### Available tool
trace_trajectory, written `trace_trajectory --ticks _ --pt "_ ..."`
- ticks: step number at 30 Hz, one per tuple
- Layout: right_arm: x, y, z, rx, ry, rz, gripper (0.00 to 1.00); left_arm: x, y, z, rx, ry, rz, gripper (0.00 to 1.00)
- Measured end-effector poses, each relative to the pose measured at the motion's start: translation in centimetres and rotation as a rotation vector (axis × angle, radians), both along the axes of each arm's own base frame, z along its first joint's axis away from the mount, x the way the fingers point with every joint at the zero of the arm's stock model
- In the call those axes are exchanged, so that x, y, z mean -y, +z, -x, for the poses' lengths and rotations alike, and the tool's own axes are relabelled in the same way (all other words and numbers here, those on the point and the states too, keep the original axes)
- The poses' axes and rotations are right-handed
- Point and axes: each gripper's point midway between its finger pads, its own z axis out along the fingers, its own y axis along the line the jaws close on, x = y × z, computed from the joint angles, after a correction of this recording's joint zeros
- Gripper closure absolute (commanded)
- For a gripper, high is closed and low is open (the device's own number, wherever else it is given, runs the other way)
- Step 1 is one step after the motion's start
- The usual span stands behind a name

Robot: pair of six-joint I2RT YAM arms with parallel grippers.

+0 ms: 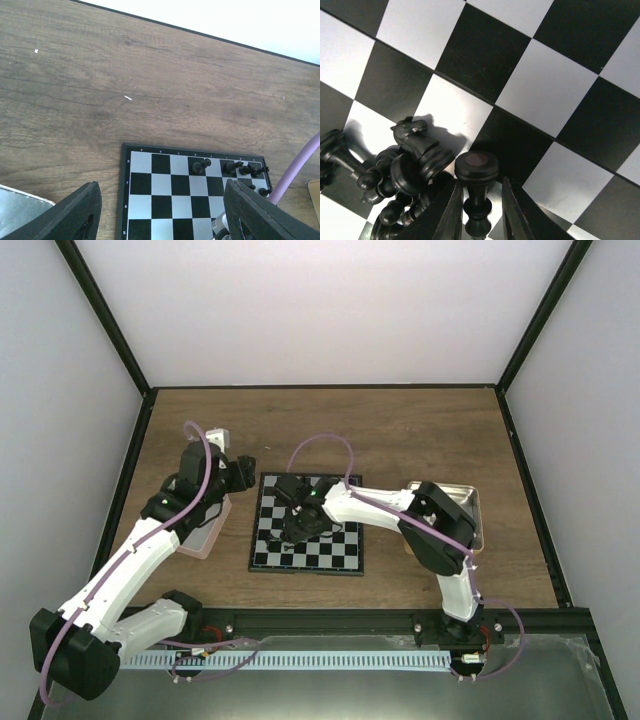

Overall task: Set up the chess pieces on the board
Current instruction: Pick up the chess piece from the chessboard, then place the chess piece on the chessboard.

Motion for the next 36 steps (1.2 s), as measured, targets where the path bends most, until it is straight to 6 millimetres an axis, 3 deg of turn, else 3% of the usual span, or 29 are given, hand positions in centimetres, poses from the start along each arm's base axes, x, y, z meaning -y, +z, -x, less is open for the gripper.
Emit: trace_trajectory --ticks 9,15,19,24,27,30,36 --pt "0.0 -0.2 -0.7 0.026 -0.030 0.008 0.94 0.1 0.0 0.1 -0.003 -0.005 0.008 0.31" --pt "-0.3 0.5 -1.6 0.083 -0.052 -0.027 0.93 0.9 -0.2 0.3 -0.001 -0.030 0.056 0.31" --pt "-0.8 4.0 -2.4 0.124 -0.124 -0.169 0.93 1.4 0.1 1.6 0.044 -0.072 0.130 0.30" --pt "-1.8 13.1 -4.0 0.121 -0.319 -0.595 0.94 2.0 1.9 2.6 0.136 -0.119 0.210 0.29" --pt "-1.5 16.5 -4.9 0.072 -0.431 -0.793 0.94 2.4 2.8 2.9 0.174 -0.147 0.245 0.29" --pt "-1.7 17.8 -5.8 0.000 -0.528 -0.921 0.95 3.1 3.0 3.2 0.196 -0.188 0.277 0.31" --pt "-2.3 17.3 -5.0 -0.207 -0.673 -1.041 0.95 4.9 1.5 4.3 0.173 -0.291 0.352 0.40"
